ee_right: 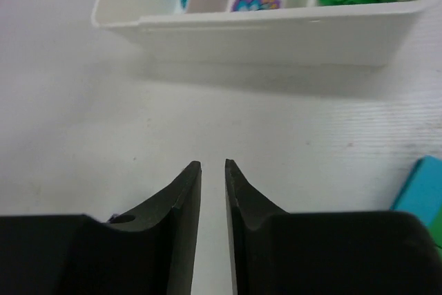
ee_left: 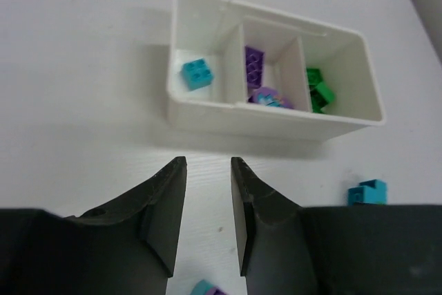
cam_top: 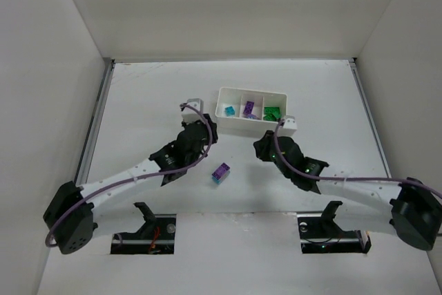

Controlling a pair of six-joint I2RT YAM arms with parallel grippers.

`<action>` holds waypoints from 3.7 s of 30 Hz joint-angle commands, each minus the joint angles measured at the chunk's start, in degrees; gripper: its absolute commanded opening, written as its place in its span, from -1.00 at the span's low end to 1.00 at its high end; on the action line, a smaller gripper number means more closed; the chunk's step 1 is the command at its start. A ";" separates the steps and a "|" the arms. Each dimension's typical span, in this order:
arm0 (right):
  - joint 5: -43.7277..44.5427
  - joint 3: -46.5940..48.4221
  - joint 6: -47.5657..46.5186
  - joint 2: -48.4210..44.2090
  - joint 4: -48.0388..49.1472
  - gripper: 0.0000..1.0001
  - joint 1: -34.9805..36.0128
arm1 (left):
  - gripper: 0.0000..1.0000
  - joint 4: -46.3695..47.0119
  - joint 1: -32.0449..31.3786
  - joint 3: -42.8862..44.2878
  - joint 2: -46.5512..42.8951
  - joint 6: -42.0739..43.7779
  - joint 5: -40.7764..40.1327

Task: Sort the legos into containers by color

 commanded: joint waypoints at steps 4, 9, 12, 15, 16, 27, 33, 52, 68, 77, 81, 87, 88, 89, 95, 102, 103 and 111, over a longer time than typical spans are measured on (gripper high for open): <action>-2.32 9.71 -6.91 12.08 2.14 0.13 9.70 | -0.36 -6.63 4.13 -10.50 -12.59 -9.81 -6.30; -1.88 13.31 -8.76 15.07 0.92 0.71 14.90 | -0.27 -8.48 7.22 -16.40 -16.29 -14.83 -5.59; -1.45 17.18 -8.06 17.62 -5.04 0.88 16.13 | -0.24 -8.74 8.62 -18.33 -16.47 -16.49 -5.43; 0.13 20.52 -6.13 19.65 -11.11 0.97 17.80 | -0.23 -8.31 8.98 -19.65 -17.08 -17.03 -5.77; 0.92 21.31 -5.43 20.08 -12.44 1.00 18.59 | -0.22 -8.13 9.15 -19.92 -17.35 -17.03 -5.86; 1.89 27.03 3.71 28.44 -18.60 1.00 20.70 | -0.21 -3.12 8.54 -23.35 -18.40 -16.24 -4.01; 1.72 28.26 7.32 31.16 -19.13 1.00 21.23 | -0.20 -1.45 9.50 -24.84 -18.93 -15.97 -2.26; 1.81 21.50 2.22 24.66 -20.36 0.54 18.59 | -0.18 -1.63 9.07 -26.69 -21.75 -17.47 -0.85; 0.57 24.75 1.87 28.62 -21.77 -0.14 19.47 | -0.16 -0.13 6.52 -26.69 -19.37 -20.10 -1.55; 4.53 20.01 1.61 16.86 -17.73 -0.49 18.34 | 0.12 3.11 5.64 -27.22 -20.86 -22.39 1.78; -2.82 15.09 0.46 8.07 -9.84 -0.54 11.41 | 0.24 11.62 5.46 -28.62 -22.00 -23.44 6.35; -24.79 8.40 7.74 0.84 6.86 -0.53 -1.69 | 0.24 33.41 6.08 -32.93 -20.96 -32.92 12.85; -27.52 7.96 9.41 1.28 9.32 -0.52 -3.45 | 0.24 37.01 5.81 -33.28 -19.99 -34.15 13.47; -29.98 7.52 10.74 2.06 11.96 -0.52 -4.86 | 0.24 39.39 5.55 -33.46 -19.11 -34.78 13.91; -40.19 5.24 19.09 7.43 28.83 -0.52 -8.39 | 0.24 50.13 3.27 -31.88 -11.03 -38.82 17.95; -45.73 3.48 27.61 12.35 41.77 -0.51 -10.23 | 0.19 54.18 1.24 -30.64 -6.37 -40.05 17.61; -46.44 3.30 28.75 12.96 42.91 -0.51 -10.50 | 0.17 54.27 1.24 -30.64 -6.10 -40.32 17.43; -48.82 1.90 36.05 19.55 52.05 -0.51 -10.59 | 0.08 58.40 1.77 -30.56 -4.34 -40.41 15.68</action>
